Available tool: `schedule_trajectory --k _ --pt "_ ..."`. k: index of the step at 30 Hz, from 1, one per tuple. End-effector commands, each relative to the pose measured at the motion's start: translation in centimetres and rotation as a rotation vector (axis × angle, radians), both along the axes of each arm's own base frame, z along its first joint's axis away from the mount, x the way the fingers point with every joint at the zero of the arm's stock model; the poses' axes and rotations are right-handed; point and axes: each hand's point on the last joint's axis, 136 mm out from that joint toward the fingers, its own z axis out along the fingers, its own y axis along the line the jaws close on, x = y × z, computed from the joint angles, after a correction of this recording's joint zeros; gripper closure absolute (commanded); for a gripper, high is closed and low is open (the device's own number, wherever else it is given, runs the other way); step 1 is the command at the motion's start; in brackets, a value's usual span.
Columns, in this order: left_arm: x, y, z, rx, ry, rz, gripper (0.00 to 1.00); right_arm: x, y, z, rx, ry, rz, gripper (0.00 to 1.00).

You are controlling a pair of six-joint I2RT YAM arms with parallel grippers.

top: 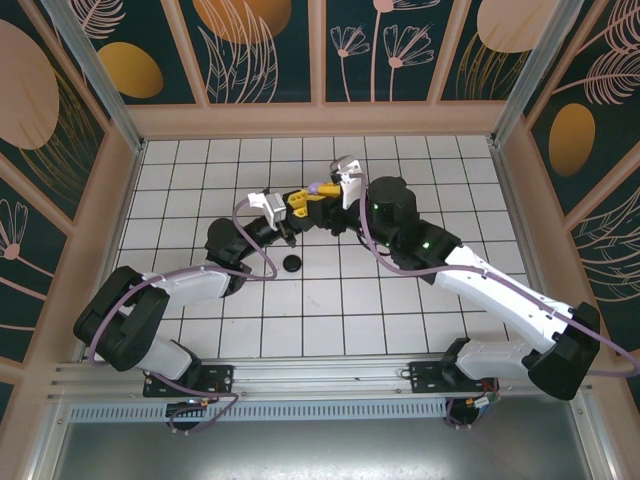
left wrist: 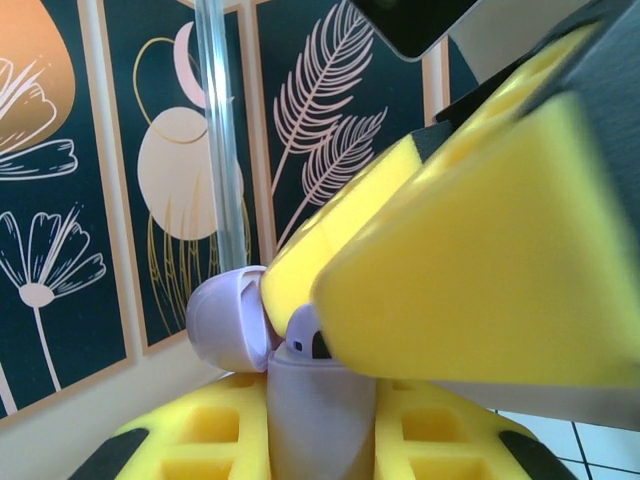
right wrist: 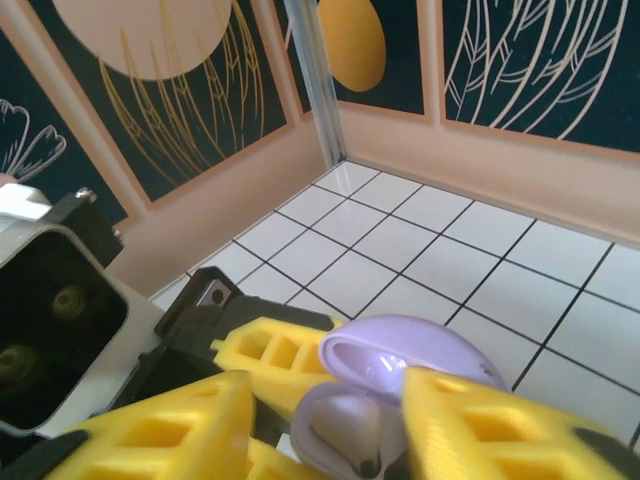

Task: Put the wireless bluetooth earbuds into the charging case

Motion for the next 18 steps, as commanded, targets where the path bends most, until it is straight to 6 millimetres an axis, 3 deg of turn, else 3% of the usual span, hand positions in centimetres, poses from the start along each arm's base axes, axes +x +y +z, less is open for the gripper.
schedule_trajectory --k 1,7,11,14,18 --pt "-0.1 0.0 2.4 -0.062 -0.052 0.003 1.0 0.5 -0.8 2.3 0.022 0.002 -0.058 0.47" --pt "1.1 0.9 1.8 -0.093 -0.034 0.087 1.0 0.4 -4.1 8.2 0.148 -0.028 -0.139 0.35" --pt "1.5 1.6 1.6 -0.117 -0.027 0.13 1.0 1.5 -7.9 9.5 0.231 0.012 -0.203 0.34" --pt "1.5 1.8 1.7 -0.128 -0.022 0.14 1.0 4.2 -10.4 6.5 0.218 0.11 -0.284 0.33" --pt "1.2 2.0 1.9 -0.133 -0.022 0.136 1.0 8.4 -11.6 -2.3 0.109 0.305 -0.35 0.35"
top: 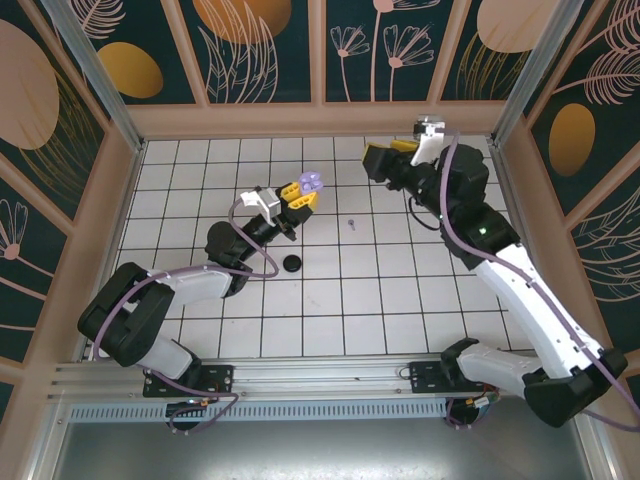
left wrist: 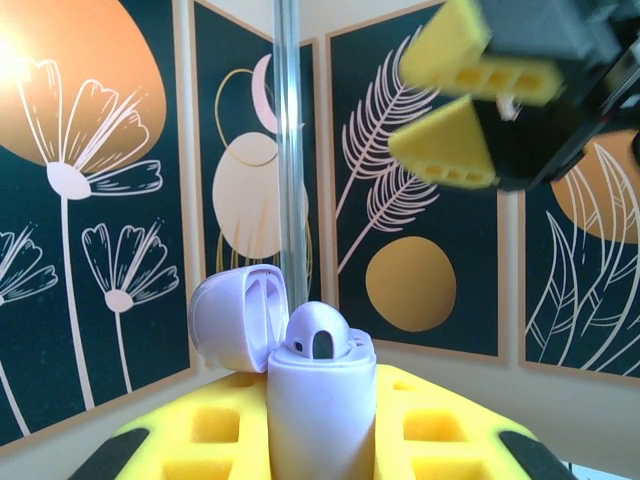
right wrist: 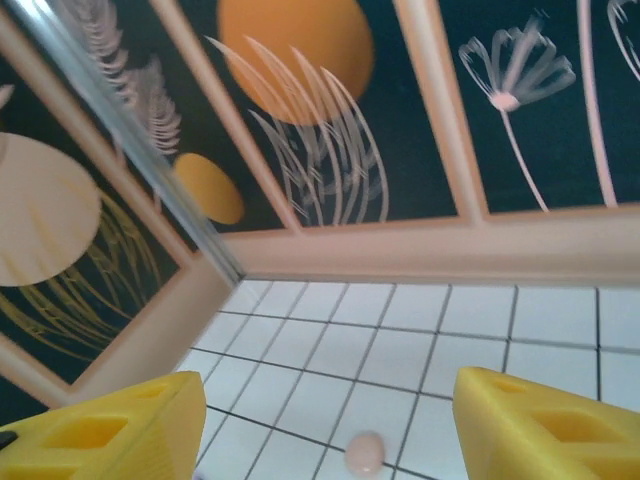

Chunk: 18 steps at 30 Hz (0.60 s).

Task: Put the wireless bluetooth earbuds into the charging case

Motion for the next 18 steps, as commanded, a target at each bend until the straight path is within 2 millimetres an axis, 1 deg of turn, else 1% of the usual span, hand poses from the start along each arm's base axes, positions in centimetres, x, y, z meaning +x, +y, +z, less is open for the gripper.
schedule_trajectory --k 1,4,7,10,13,16,18 --pt "-0.9 0.5 1.8 -0.054 -0.035 -0.005 1.0 2.5 0.9 -10.6 -0.082 0.288 0.019 0.36" --pt "-1.1 0.4 1.8 -0.041 -0.025 -0.017 1.0 4.3 1.1 -17.1 -0.179 0.416 0.0 0.4" --pt "-1.3 0.4 2.0 -0.035 -0.019 -0.023 1.0 5.7 1.3 -22.6 -0.273 0.53 -0.019 0.44" --pt "-1.6 0.5 2.3 -0.038 -0.021 -0.029 1.0 6.5 1.4 -27.3 -0.359 0.632 -0.027 0.48" --pt "-1.7 0.6 2.5 -0.041 -0.021 -0.031 1.0 7.2 1.8 -30.6 -0.437 0.694 -0.035 0.51" --pt "-1.9 0.7 2.5 -0.042 -0.022 -0.031 1.0 7.7 2.2 -32.8 -0.498 0.729 -0.049 0.52" --pt "-1.9 0.7 2.5 -0.041 -0.022 -0.033 1.0 7.8 2.8 -33.8 -0.523 0.742 -0.044 0.52"
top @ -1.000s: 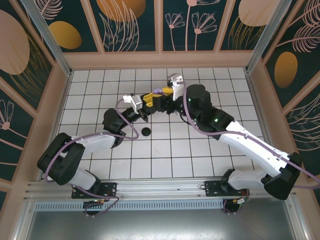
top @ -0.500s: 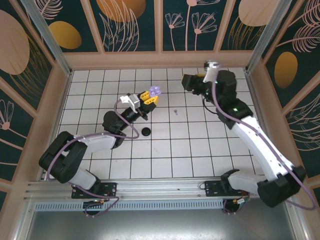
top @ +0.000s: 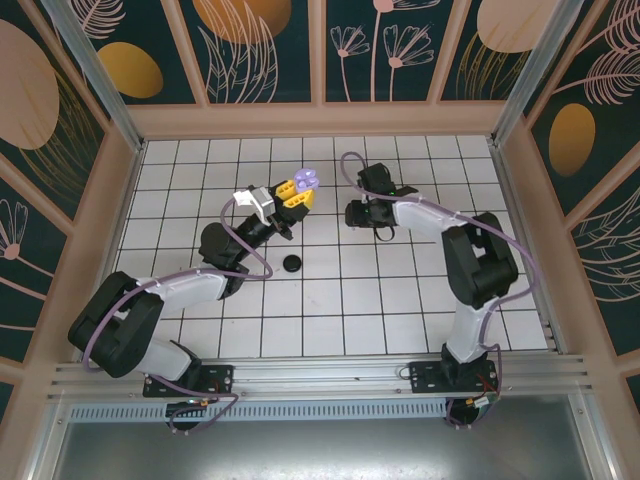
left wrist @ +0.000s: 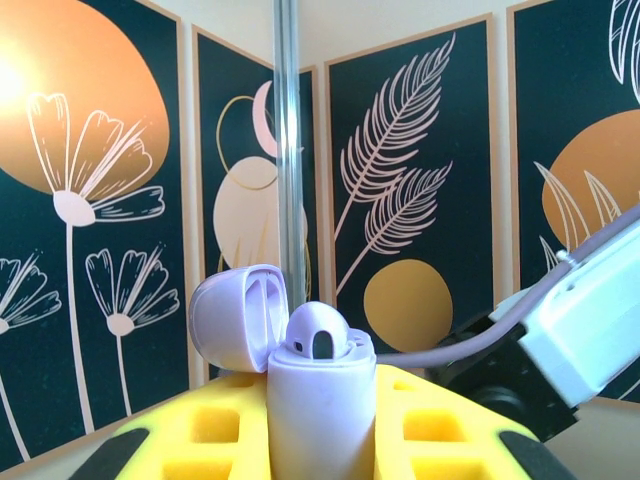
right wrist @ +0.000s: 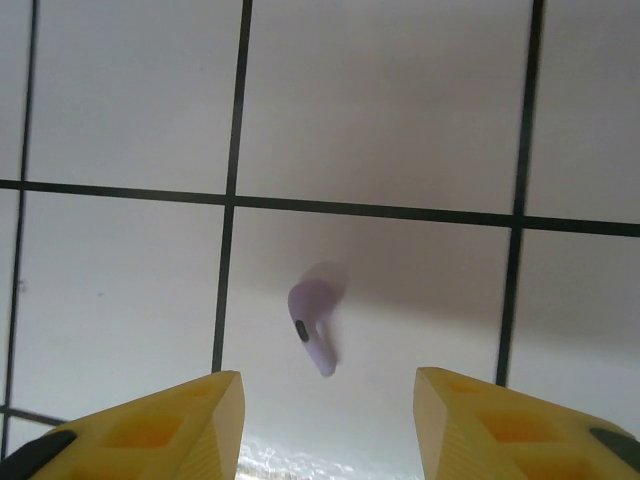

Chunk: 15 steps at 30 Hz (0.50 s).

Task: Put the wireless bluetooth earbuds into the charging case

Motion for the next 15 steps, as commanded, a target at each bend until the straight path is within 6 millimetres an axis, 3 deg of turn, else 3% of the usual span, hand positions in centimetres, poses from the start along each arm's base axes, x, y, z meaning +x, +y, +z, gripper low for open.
schedule_trajectory --k 1,15 --pt "-1.0 0.0 0.5 -0.012 -0.009 -0.029 1.0 0.8 0.8 -0.1 -0.065 -0.014 0.018 0.53" --pt "-1.1 -0.1 0.5 -0.011 -0.01 -0.035 1.0 1.8 1.1 -3.4 -0.17 0.024 0.009 0.62"
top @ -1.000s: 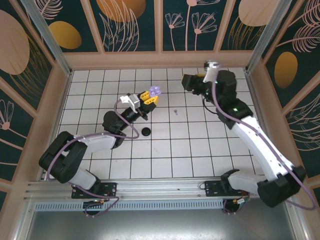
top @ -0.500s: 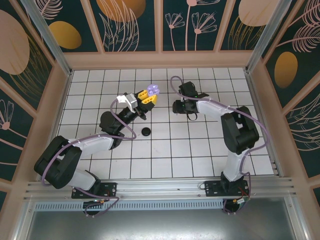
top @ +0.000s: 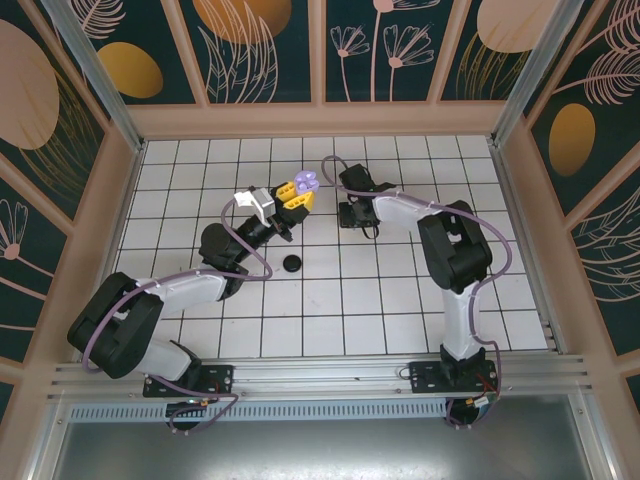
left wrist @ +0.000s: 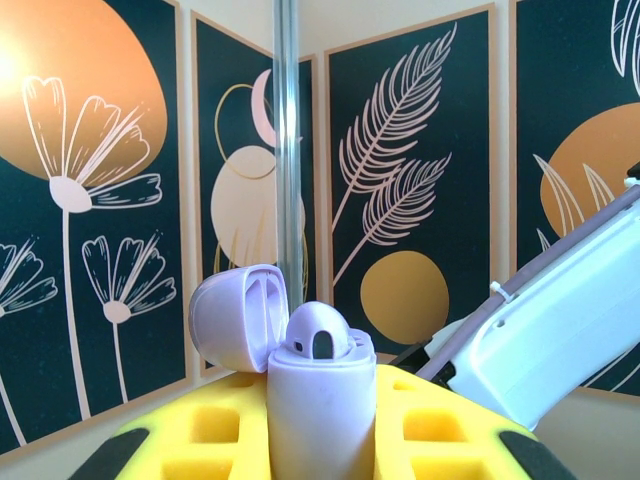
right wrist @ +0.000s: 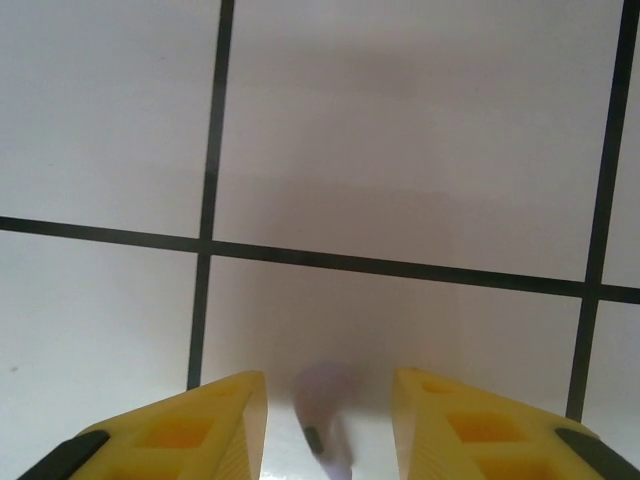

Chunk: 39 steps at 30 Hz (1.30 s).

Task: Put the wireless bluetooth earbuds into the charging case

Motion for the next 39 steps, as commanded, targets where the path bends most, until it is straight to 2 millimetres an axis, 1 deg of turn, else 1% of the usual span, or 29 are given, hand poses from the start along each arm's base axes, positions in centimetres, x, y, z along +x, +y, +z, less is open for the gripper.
schedule_trajectory --k 1,13,19,22,25,28,31,33,36,39 --pt "-1.1 0.0 1.0 -0.02 -0.026 -0.03 1.0 0.2 -0.2 -0.4 -0.04 0.009 0.0 0.63" --pt "-1.0 -0.1 1.1 -0.02 -0.026 -0.033 1.0 0.3 0.3 -1.4 -0.041 0.021 0.009 0.66" --pt "-0.9 -0.2 1.1 -0.02 -0.022 -0.036 1.0 0.3 0.2 -1.7 -0.045 0.026 0.009 0.74" --pt "-0.9 -0.2 1.1 -0.021 -0.02 -0.037 1.0 0.3 0.2 -1.5 -0.042 0.024 0.006 0.77" --pt "-0.9 -0.2 1.1 -0.022 -0.018 -0.038 1.0 0.3 0.2 -0.9 -0.034 0.013 0.0 0.81" --pt "-0.9 -0.2 1.2 -0.023 -0.019 -0.038 1.0 0.3 0.2 0.4 -0.018 -0.011 -0.011 0.82" --pt "-0.9 -0.2 1.2 -0.02 -0.021 -0.04 1.0 0.4 0.1 2.8 0.011 -0.055 -0.024 0.83" --pt "-1.0 -0.3 1.1 -0.015 -0.024 -0.042 1.0 0.3 0.1 4.8 0.036 -0.09 -0.032 0.83" --pt "-1.1 -0.3 0.9 -0.001 -0.032 -0.041 1.0 0.0 -0.1 8.3 0.084 -0.152 -0.042 0.83" --pt "-1.1 -0.4 0.4 0.018 -0.036 -0.036 1.0 -0.5 -0.3 12.3 0.144 -0.221 -0.052 0.83"
